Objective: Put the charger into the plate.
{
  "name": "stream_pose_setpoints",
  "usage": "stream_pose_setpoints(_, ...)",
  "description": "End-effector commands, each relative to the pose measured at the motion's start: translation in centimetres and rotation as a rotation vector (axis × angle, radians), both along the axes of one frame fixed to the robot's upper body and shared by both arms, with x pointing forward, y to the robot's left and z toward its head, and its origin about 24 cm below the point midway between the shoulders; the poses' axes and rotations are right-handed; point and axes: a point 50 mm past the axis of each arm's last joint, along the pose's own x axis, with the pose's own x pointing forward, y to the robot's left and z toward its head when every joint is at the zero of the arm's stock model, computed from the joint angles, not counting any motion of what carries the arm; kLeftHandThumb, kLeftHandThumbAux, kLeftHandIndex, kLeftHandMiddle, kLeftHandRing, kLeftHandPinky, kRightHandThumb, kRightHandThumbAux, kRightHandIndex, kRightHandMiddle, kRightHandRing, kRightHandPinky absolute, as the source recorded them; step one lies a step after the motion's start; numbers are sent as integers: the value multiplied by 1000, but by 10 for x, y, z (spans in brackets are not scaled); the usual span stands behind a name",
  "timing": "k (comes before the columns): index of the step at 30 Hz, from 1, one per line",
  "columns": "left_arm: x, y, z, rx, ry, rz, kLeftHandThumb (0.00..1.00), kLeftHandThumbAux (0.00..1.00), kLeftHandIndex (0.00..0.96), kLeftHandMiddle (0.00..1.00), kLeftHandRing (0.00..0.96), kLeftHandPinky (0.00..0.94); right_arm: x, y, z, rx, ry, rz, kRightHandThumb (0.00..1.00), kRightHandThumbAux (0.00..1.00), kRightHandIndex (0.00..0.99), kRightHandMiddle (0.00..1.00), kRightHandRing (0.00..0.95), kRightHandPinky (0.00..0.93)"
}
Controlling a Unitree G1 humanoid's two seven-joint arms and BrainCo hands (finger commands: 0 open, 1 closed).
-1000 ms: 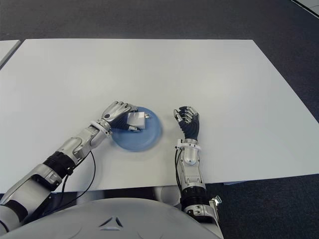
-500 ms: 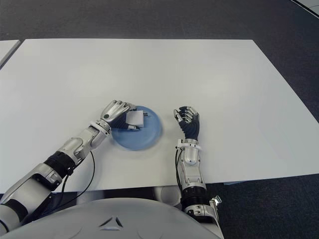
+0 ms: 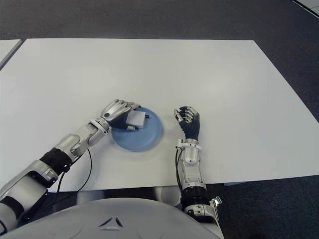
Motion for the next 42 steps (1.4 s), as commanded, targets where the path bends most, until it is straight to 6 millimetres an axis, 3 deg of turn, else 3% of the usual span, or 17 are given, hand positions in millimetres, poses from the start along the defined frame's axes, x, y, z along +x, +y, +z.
stream_pose_setpoints(1, -5, 0, -5, 58, 78, -37, 237, 434, 15, 39, 18, 7, -1, 1, -1, 13, 2, 2, 706, 728, 431, 592, 598, 591)
stream_pose_setpoints(11, -8, -1, 1, 64, 75, -42, 91, 363, 0, 0, 0, 0, -1, 1, 0, 11, -6, 4, 705, 729, 430, 589, 599, 595)
stream_pose_setpoints(33, -12, 0, 11, 8, -13, -45, 32, 266, 0, 0, 0, 0, 0, -1, -2, 1, 16, -9, 705, 729, 430, 585, 604, 609)
stream_pose_setpoints(42, -14, 10, 16, -182, 20, 41, 2, 239, 0, 0, 0, 0, -1, -3, -2, -2, 16, -8, 705, 729, 430, 582, 598, 598)
